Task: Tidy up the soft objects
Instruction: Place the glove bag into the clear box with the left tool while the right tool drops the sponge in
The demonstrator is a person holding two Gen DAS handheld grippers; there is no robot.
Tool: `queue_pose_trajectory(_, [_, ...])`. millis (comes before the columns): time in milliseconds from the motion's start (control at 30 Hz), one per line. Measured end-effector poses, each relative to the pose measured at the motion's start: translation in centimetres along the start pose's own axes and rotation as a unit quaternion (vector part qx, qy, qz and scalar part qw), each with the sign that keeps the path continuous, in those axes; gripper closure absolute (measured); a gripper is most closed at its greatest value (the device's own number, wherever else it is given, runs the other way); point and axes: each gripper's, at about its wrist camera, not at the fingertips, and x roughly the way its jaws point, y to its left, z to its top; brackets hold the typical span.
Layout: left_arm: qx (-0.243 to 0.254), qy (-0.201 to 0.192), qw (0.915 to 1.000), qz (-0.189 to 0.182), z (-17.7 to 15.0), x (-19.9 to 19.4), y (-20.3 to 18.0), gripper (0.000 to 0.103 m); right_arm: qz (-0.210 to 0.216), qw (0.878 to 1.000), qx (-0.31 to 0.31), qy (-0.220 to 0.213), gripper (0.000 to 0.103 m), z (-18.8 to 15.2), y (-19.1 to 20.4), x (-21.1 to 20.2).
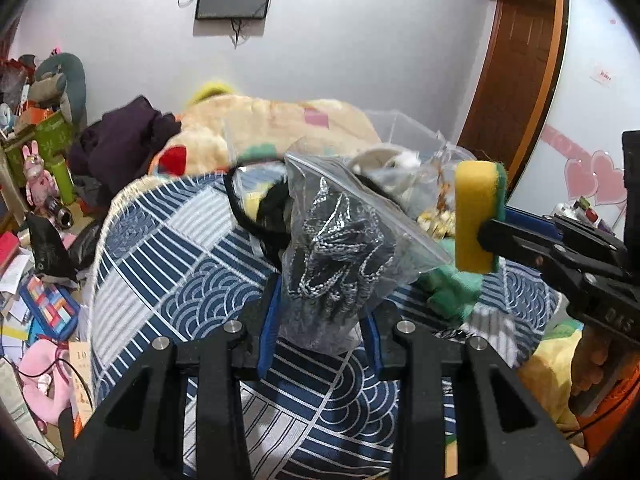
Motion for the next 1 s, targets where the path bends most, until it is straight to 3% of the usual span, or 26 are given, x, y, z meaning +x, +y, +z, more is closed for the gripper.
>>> queue_pose_trajectory(200, [0.011, -0.048, 0.9988, 0.004, 2.2, -2.9, -0.6, 0.067, -0.019, 0.999, 0.006, -0.03, 0.073, 1.5, -0.4, -1.1])
queue_pose_trajectory(400, [0.014, -0.09, 0.9952, 0.036, 4.4, -3.8, -0.3, 0.067, -0.041, 0.998, 0.014, -0.055, 0.073, 3.2, -1.4, -1.5])
queue_pose_trajectory(767, [0.005, -0.096, 0.9937, 0.058, 8.4, -1.8, 1.4, 0.067, -0.06, 0.995, 0.013, -0.072, 0.073, 6.7, -1.7, 1.1])
queue_pose_trajectory(1000, [0.004, -0.063, 0.9963, 0.058, 9.5, 1.6, 2.1, 0.067, -0.065, 0.996, 0.014, -0.054, 0.073, 7.5, -1.4, 4.1])
